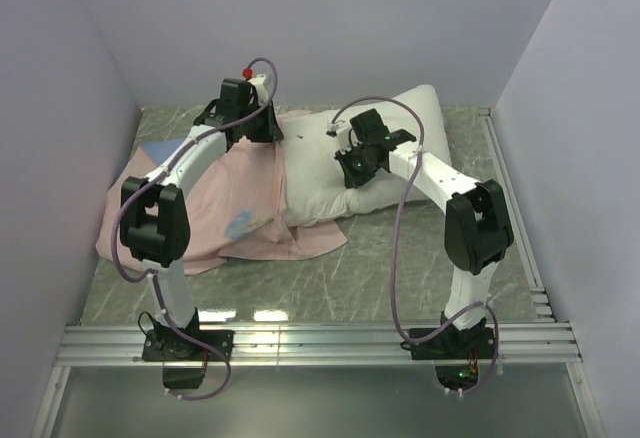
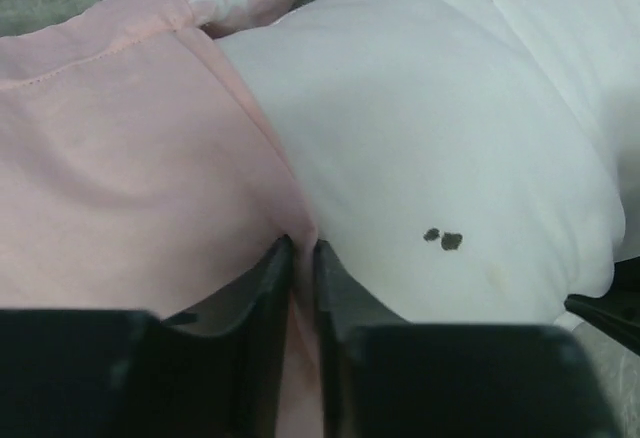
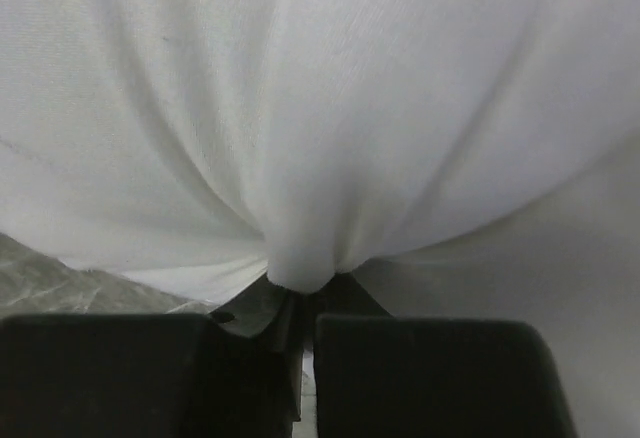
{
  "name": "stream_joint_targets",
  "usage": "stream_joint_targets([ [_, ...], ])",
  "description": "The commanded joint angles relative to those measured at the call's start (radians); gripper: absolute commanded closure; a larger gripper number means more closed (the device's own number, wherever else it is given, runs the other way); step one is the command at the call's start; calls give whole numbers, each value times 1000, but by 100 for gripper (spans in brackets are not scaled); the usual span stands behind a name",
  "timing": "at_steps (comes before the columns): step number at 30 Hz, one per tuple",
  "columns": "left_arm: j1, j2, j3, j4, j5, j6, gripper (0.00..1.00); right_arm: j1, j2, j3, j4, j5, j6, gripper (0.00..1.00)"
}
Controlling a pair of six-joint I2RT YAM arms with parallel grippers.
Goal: Put the pillow into the pillowcase
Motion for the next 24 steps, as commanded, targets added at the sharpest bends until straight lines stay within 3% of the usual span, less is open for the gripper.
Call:
stream_joint_targets([
  [1, -17, 2, 65, 58, 43, -32, 82, 8, 14, -90, 0, -93, 2, 100],
  [2, -36, 2, 63, 96, 60, -40, 91, 8, 11, -103, 5, -100, 3, 100],
  [5, -101, 10, 72, 161, 143, -60, 96, 16, -3, -125, 32, -145, 20, 100],
  [11, -241, 83, 168, 278, 284, -181, 100, 36, -11, -48, 45, -220, 88, 100],
  [16, -244, 152, 197, 292, 321, -273, 100, -4, -94, -79, 83, -254, 141, 100],
  [18, -209, 168, 209, 266, 312, -253, 93, -16, -129, -100, 85, -240, 140, 100],
  [21, -143, 160, 249, 195, 312, -201, 63, -21, -149, -107, 77, -200, 119, 100],
  [23, -94, 121, 272, 126, 325, -117, 45, -21, -151, -90, 43, -174, 118, 88],
  [24, -77, 97, 276, 106, 344, -85, 38, -19, -161, -70, 29, -162, 103, 73],
])
